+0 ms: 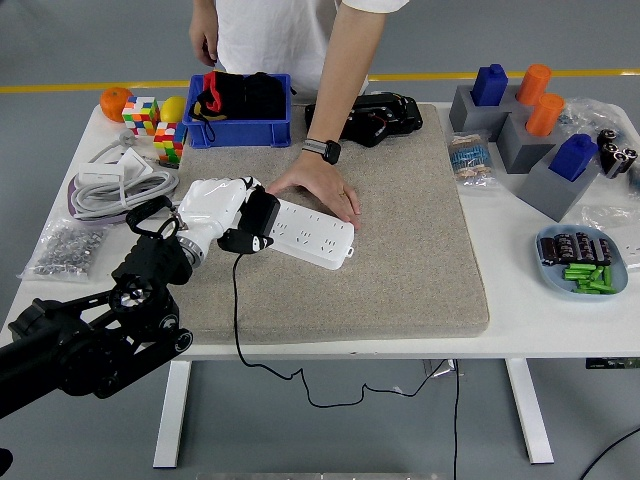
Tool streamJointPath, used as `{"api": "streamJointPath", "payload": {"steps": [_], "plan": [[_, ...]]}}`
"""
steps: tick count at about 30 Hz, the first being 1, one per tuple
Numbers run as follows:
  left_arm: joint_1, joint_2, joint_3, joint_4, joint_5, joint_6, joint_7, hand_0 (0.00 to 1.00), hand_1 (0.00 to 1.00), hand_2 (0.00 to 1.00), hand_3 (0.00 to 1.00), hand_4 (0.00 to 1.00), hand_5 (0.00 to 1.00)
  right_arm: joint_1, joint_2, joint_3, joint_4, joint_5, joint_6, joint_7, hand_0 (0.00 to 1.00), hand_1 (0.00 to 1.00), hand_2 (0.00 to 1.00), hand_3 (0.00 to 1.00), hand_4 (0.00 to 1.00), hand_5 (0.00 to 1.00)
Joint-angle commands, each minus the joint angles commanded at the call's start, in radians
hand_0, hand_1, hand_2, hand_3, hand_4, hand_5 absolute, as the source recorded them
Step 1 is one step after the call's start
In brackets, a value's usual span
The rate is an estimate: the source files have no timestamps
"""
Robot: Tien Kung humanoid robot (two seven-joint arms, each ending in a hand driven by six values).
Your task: Press the white button,pick up the black plug,place it near the board,insert it into the board
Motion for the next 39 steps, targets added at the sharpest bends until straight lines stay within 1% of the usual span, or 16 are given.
{"api": "streamJointPath", "payload": {"steps": [7,18,29,39], "plan": [[-0.021,-0.001,0.040,0.038,-0.005,-0.009,-0.006,0.148,0.266,0.267,0.417,0.572,0.002,0.001,0.000,-0.001,0.001,0.001,0.000,0.000,0.739,0.705,0.683,0.619,0.688,0.367],[-0.027,0.012,0.047,0.065,-0.006,-0.017,-0.016,0.145,0.266,0.268,0.415,0.573,0.002,0.000,0.001,-0.001,0.001,0.002,0.000,0.001,0.737,0.703,0.683,0.617,0.687,0.365],[-0.030,0.023,0.046,0.075,-0.001,-0.020,-0.014,0.144,0.266,0.268,0.415,0.574,0.002,0.001,0.001,0.001,0.001,0.002,0.000,0.001,0.736,0.703,0.681,0.616,0.687,0.365],[-0.033,0.016,0.061,0.069,0.013,-0.029,-0.003,0.143,0.262,0.267,0.415,0.573,0.002,0.001,0.001,-0.001,0.002,0.002,0.000,0.001,0.738,0.704,0.683,0.615,0.686,0.363]]}}
